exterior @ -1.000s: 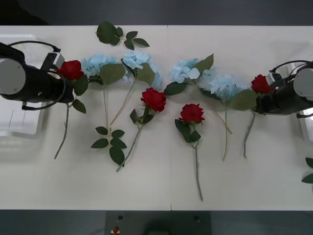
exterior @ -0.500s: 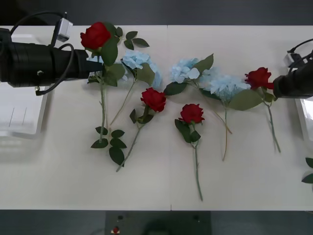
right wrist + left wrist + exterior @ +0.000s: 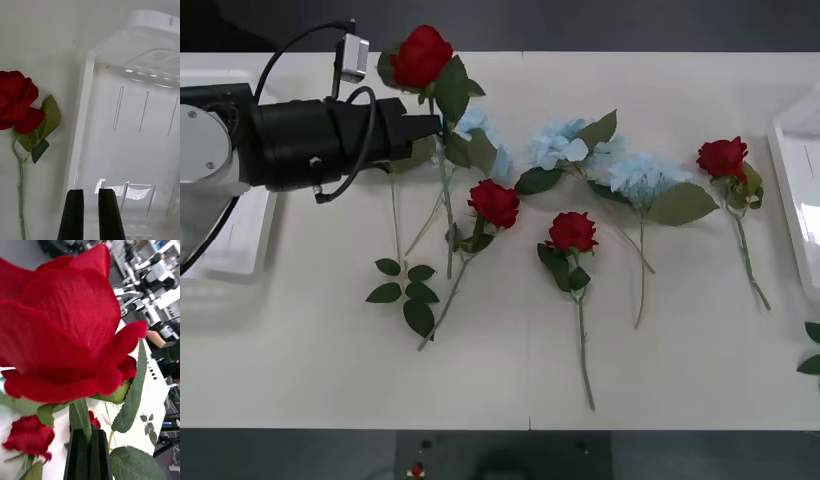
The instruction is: Put the red flowers into the right box and the blue flowers into the left box
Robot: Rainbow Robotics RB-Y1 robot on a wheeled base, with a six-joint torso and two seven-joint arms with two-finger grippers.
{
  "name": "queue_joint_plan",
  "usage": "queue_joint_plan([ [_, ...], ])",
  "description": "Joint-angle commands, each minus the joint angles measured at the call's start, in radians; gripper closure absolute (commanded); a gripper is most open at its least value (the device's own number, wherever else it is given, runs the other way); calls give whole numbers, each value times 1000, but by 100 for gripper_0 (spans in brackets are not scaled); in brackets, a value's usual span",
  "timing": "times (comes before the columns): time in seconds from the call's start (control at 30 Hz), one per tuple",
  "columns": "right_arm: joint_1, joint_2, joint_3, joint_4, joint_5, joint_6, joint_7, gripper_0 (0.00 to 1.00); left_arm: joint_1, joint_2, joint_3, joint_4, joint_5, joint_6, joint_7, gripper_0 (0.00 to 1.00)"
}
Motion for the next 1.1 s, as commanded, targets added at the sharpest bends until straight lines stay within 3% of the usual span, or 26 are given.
queue_joint_plan([
  [0.03,-11,-6,38,-14,-12,-12,99,0,8,0,-63,-26,131,-89,-92,100],
  [0.23,-10,-21,38,-55,-82,13,196,0,8,-60,-131,-25,246,-186,-185,100],
  [0.6,63,-120,34,-222,-564,2,338,0,2,-222,-152,-25,258,-237,-202,100],
  [0.67,122,-143,28,-271,-757,-20,426,0,-3,-247,-152,-25,245,-237,-201,100],
  [0.8,219,-163,-21,-336,-918,-49,507,0,-7,-280,-152,-25,242,-238,-204,100],
  [0.97,422,-161,-146,-437,-1125,-104,619,0,-10,-342,-151,-19,234,-255,-208,100],
  [1.1,530,-153,-170,-506,-1285,-142,713,0,-32,-368,-152,24,228,-250,-210,100],
])
